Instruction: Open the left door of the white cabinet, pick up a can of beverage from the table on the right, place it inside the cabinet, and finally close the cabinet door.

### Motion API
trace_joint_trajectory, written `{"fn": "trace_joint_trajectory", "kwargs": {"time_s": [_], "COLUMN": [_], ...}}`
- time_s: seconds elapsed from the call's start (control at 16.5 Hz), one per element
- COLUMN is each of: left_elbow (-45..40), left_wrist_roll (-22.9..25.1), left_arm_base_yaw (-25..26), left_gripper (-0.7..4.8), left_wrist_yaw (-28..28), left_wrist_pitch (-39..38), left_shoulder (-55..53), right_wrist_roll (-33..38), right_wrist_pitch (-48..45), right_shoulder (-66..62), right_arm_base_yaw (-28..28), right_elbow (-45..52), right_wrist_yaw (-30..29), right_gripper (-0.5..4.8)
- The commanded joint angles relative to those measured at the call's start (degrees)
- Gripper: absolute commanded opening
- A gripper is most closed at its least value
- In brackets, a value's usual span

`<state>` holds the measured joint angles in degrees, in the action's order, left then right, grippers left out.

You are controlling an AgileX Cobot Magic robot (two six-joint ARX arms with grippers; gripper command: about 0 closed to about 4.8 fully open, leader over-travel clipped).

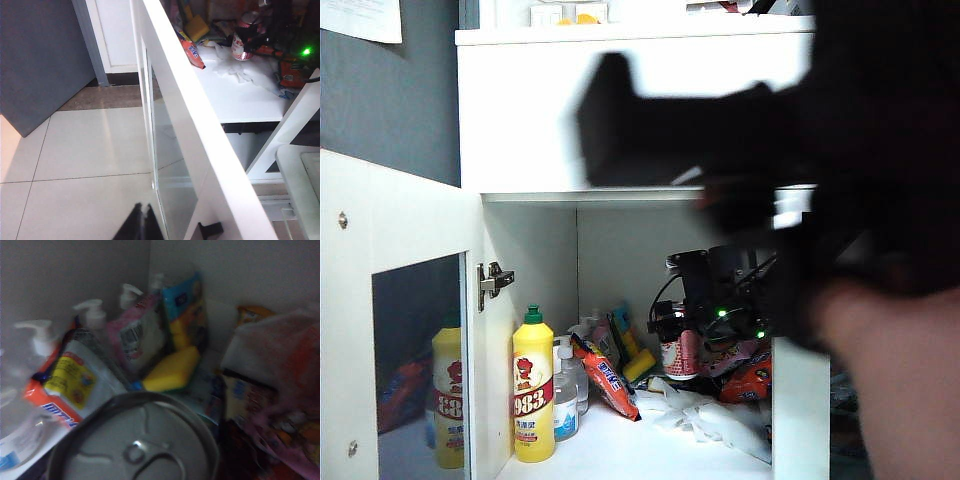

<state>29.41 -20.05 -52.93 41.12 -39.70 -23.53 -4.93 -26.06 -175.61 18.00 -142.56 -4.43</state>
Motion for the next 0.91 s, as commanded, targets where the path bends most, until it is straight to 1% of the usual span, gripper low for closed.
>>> {"fn": "trace_joint_trajectory", "kwargs": {"time_s": [0.06, 0.12, 0.24, 0.3, 0.36, 0.42, 0.48, 0.55, 0.61, 0.67, 0.73, 0.85, 0.91], "left_elbow": [0.13, 0.13, 0.13, 0.13, 0.13, 0.13, 0.11, 0.13, 0.11, 0.11, 0.11, 0.11, 0.11], "left_wrist_roll": [-0.11, -0.13, -0.13, -0.13, -0.13, -0.13, -0.13, -0.13, -0.15, -0.15, -0.15, -0.15, -0.15], "left_arm_base_yaw": [0.13, 0.13, 0.13, 0.13, 0.13, 0.13, 0.13, 0.13, 0.13, 0.17, 0.20, 0.20, 0.20], "left_gripper": [-0.05, -0.05, -0.05, -0.05, -0.05, -0.05, -0.05, -0.05, -0.05, -0.05, -0.05, -0.05, -0.05], "left_wrist_yaw": [0.20, 0.20, 0.17, 0.11, 0.13, 0.13, 0.15, 0.15, 0.15, 0.20, 0.20, 0.17, 0.17], "left_wrist_pitch": [0.39, 0.37, 0.35, 0.31, 0.28, 0.31, 0.31, 0.31, 0.31, 0.33, 0.33, 0.33, 0.33], "left_shoulder": [0.04, 0.07, 0.07, 0.07, 0.07, 0.07, 0.07, 0.07, 0.07, 0.07, 0.07, 0.07, 0.07], "right_wrist_roll": [7.30, 6.36, 3.85, 3.82, 3.85, 3.80, 3.87, 5.40, 7.43, 6.75, 5.20, 4.76, 3.26], "right_wrist_pitch": [-4.13, -4.15, -6.64, -8.85, -10.56, -10.60, -9.70, -9.46, -7.89, -6.69, -6.16, -5.11, -4.66], "right_shoulder": [0.57, 0.57, 0.57, 0.57, 0.59, 0.59, 0.57, 0.48, 0.46, 0.50, 0.48, 0.48, 0.48], "right_arm_base_yaw": [-0.20, -0.20, -0.24, -0.24, -0.15, -0.09, 0.09, 0.24, 0.22, 0.17, 0.24, 0.22, 0.09], "right_elbow": [-0.59, -0.59, -0.59, -0.59, -0.59, -0.59, -0.59, -0.57, -0.57, -0.57, -0.55, -0.55, -0.55], "right_wrist_yaw": [17.51, 18.49, 25.55, 26.56, 24.92, 21.00, 19.47, 17.20, 8.94, 0.87, -1.88, -1.68, -1.68], "right_gripper": [1.04, 1.03, 1.03, 1.04, 1.04, 1.03, 1.03, 1.03, 1.03, 1.03, 1.03, 1.04, 1.04]}}
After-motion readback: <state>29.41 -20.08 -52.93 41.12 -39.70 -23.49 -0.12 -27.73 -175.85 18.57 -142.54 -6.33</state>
